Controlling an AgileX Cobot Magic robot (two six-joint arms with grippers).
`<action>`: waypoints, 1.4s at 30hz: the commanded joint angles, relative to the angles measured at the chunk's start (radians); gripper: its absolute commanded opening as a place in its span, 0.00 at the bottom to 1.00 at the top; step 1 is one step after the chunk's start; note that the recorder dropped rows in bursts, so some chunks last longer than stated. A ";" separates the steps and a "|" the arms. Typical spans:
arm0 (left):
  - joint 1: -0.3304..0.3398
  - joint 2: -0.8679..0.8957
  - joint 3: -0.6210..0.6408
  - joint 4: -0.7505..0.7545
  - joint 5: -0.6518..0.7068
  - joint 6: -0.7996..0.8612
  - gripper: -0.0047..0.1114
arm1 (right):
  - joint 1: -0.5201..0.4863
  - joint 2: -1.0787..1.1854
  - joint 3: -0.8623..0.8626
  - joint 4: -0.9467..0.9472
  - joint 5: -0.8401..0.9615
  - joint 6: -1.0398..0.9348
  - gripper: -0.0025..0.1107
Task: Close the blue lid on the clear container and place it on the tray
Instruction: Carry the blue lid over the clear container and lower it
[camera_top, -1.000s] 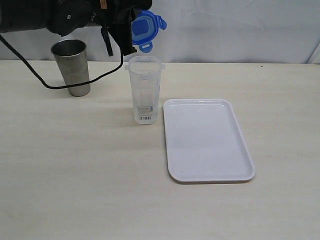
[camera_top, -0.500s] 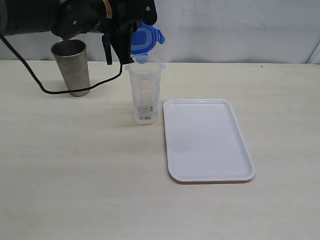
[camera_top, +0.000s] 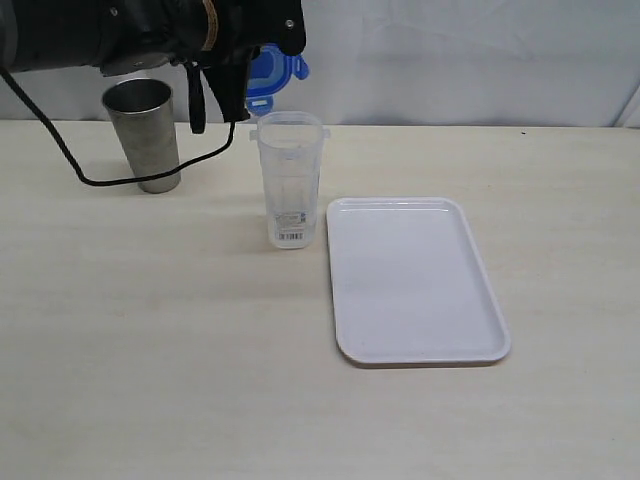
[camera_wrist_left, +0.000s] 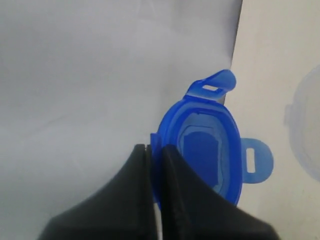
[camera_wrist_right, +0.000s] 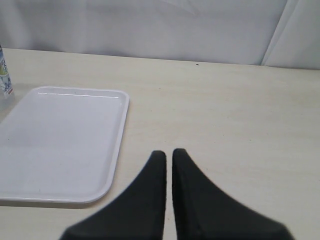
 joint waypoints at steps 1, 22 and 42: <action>-0.027 -0.005 -0.008 0.406 0.171 -0.463 0.04 | -0.007 -0.004 0.003 -0.005 -0.001 -0.001 0.06; -0.197 -0.005 0.064 0.652 0.280 -0.802 0.04 | -0.007 -0.004 0.003 -0.005 -0.001 -0.001 0.06; -0.092 -0.003 0.051 0.760 0.200 -1.112 0.04 | -0.007 -0.004 0.003 -0.005 -0.001 -0.001 0.06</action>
